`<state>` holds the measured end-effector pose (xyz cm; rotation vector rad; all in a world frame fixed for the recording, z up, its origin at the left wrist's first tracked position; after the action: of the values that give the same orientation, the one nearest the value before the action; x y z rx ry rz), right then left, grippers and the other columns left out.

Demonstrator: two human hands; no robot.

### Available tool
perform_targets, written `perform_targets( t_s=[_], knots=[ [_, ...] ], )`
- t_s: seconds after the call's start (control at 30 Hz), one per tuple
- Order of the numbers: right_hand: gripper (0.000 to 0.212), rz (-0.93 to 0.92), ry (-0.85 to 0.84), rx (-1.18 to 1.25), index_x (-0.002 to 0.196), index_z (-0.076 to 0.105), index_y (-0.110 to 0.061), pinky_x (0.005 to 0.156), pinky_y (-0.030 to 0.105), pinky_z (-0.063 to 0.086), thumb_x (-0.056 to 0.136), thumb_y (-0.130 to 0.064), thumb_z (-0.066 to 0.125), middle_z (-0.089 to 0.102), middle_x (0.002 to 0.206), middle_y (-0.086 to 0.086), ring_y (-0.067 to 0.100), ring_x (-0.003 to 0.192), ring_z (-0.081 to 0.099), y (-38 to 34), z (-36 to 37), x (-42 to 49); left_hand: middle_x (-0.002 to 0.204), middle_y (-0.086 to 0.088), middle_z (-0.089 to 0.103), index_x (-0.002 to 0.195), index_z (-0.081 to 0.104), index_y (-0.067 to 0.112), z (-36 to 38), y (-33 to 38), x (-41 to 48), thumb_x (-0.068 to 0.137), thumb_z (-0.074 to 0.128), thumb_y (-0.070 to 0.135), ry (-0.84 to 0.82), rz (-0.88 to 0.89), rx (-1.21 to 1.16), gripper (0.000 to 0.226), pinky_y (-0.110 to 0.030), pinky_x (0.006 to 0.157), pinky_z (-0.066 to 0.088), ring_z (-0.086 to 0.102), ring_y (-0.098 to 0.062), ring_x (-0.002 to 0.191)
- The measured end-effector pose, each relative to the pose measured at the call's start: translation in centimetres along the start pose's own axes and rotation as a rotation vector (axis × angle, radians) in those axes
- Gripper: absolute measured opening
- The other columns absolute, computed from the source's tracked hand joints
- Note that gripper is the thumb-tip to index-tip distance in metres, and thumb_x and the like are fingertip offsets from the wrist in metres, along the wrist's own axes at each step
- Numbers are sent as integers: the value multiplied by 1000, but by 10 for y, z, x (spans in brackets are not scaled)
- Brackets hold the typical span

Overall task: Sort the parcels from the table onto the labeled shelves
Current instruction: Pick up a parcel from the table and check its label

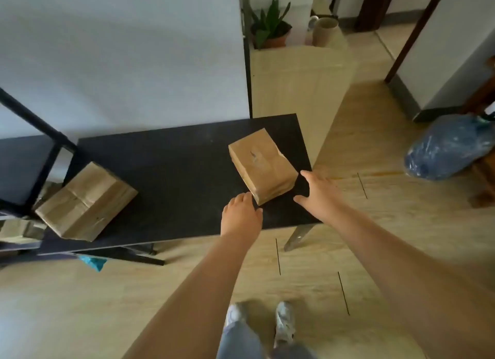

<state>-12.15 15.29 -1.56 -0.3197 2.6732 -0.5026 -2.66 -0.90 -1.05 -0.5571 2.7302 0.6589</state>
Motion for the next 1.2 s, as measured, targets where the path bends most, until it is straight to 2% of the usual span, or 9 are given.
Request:
perform_targets(
  t_s=[0.17,0.33,0.4,0.5,0.63,0.8,1.0,1.13,1.2],
  knots=[
    [81,99,-12,80,154,27,-17,109,48,40,88,-33,70,46,151,7,29,137,43,1,13,20,149,-7,47,147,39,9,7,-4,23,102,47,28,-46,-46,-62,49,-37,113,32,39,-25,140],
    [75,157,-32,176,153,29,-17,106,43,42,90,-31,68,45,152,6,29,138,43,-6,19,34,154,-6,43,152,32,10,15,-10,34,103,45,27,-101,-75,-175,54,-36,113,33,37,-24,143],
    [69,190,-28,239,151,34,-16,93,37,46,91,-32,66,52,145,7,28,130,51,-10,22,35,156,-5,39,154,29,11,16,-11,36,103,45,23,-128,-73,-228,54,-36,115,31,33,-23,145],
    [56,226,-12,326,141,43,-13,78,29,42,92,-29,66,59,134,7,27,118,59,-14,27,37,153,-6,42,152,31,12,14,-14,40,103,44,15,-150,-85,-327,51,-33,110,35,39,-24,141],
    [44,235,34,414,131,48,-12,76,29,45,92,-20,66,62,119,6,26,111,62,-24,24,36,149,-4,47,152,34,18,1,-25,46,102,45,15,-102,-90,-420,51,-35,107,42,47,-24,134],
    [25,169,178,516,113,50,-17,74,33,54,92,-17,64,61,98,-2,20,92,64,-48,5,36,142,1,53,147,45,21,-28,-34,55,100,52,22,28,-73,-582,47,-34,102,48,55,-18,126],
    [42,106,264,564,131,50,-19,79,30,52,92,-16,65,57,107,-6,16,96,61,-79,-13,41,123,-1,59,137,56,19,-71,-42,70,97,58,21,195,-22,-635,41,-30,92,54,63,-16,107],
    [47,93,308,557,142,49,-19,66,15,43,96,-22,62,57,107,-8,10,94,57,-88,-21,43,123,3,63,136,57,20,-88,-41,75,96,60,22,251,-56,-709,41,-15,78,48,61,-8,101],
    [48,93,314,564,143,50,-19,66,15,42,96,-23,60,61,111,-6,9,95,57,-88,-24,44,119,5,65,132,58,19,-91,-40,75,95,62,22,255,-94,-764,37,-9,68,43,60,-6,97]
  ],
)
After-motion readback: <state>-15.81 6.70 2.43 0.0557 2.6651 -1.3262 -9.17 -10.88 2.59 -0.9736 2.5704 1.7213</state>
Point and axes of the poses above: each hand's wrist, its own x-axis towards the middle knuckle, its own z-axis out of the palm, y = z × x, the point moved 3 cm from there along x, towards the middle knuckle
